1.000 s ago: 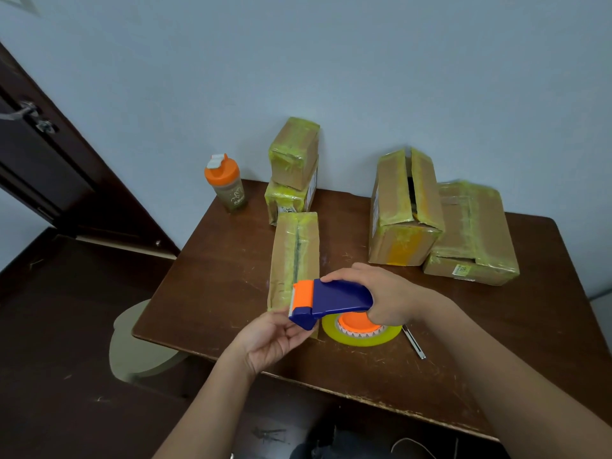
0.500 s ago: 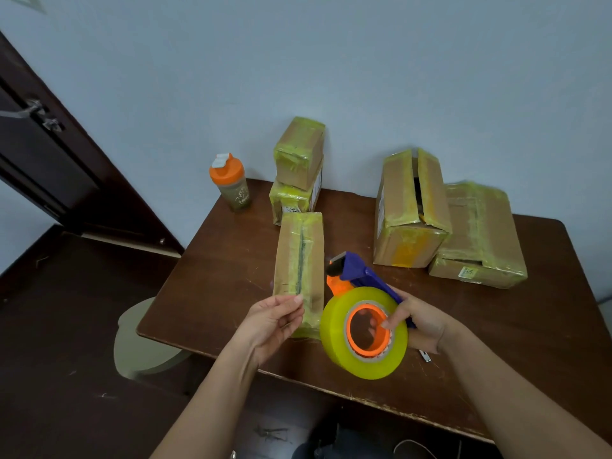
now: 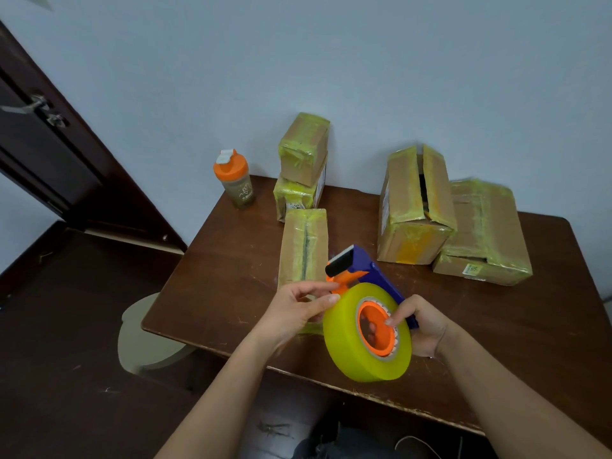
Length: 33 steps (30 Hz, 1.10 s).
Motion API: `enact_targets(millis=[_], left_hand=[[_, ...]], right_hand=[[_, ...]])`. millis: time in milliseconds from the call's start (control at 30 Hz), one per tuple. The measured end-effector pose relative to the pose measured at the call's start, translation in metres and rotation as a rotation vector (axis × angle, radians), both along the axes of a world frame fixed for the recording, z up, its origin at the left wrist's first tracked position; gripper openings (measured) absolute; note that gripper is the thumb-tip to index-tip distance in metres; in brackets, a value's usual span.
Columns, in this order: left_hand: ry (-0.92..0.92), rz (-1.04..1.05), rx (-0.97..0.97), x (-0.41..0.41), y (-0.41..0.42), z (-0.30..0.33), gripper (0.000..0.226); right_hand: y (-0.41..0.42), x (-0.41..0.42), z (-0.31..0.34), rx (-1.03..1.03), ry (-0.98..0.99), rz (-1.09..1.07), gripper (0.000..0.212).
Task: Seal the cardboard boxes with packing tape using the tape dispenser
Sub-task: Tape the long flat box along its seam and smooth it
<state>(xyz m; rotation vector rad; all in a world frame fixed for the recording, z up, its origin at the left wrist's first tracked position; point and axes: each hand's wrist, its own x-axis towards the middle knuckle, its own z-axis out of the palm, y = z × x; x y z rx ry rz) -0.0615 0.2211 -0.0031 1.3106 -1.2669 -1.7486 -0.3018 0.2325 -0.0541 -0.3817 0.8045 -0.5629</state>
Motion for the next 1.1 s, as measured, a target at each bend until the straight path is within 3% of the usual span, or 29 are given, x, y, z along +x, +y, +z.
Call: enact_targets(millis=[133,300,467,600,667,833,933,1100], left_hand=[[-0.020,-0.062,-0.039,-0.002,0.003,0.005,0.029],[-0.127,0.209,-0.305,-0.010,-0.001,0.004,0.015],[-0.287,0.201,-0.444,-0.011,-0.009,0.006,0.032],[-0.356,0.245,-0.442,-0.004,-0.014,0.007,0.008],[-0.358,0.304,-0.309,-0.002,-0.013,0.008,0.018],[-0.228,0.266,0.320,-0.001,-0.013,0.010,0.033],[-0.038,0.313,0.497,0.006,-0.017,0.009,0.030],[0.186,0.339,0.707,0.014,-0.020,0.004,0.011]], right_hand=[[0.003,0.000,0.001,0.012,-0.023,0.013,0.071],[0.000,0.003,0.003,-0.017,-0.014,0.037,0.074],[-0.003,0.006,0.005,0.008,-0.044,0.045,0.071],[-0.005,0.006,0.006,0.030,-0.070,0.061,0.064],[-0.006,0.006,0.006,0.012,-0.062,0.082,0.061],[-0.016,0.006,0.009,-0.130,0.076,0.090,0.066],[-0.023,0.006,0.014,-0.208,0.180,0.149,0.079],[-0.031,0.010,0.021,-0.394,0.328,0.247,0.083]])
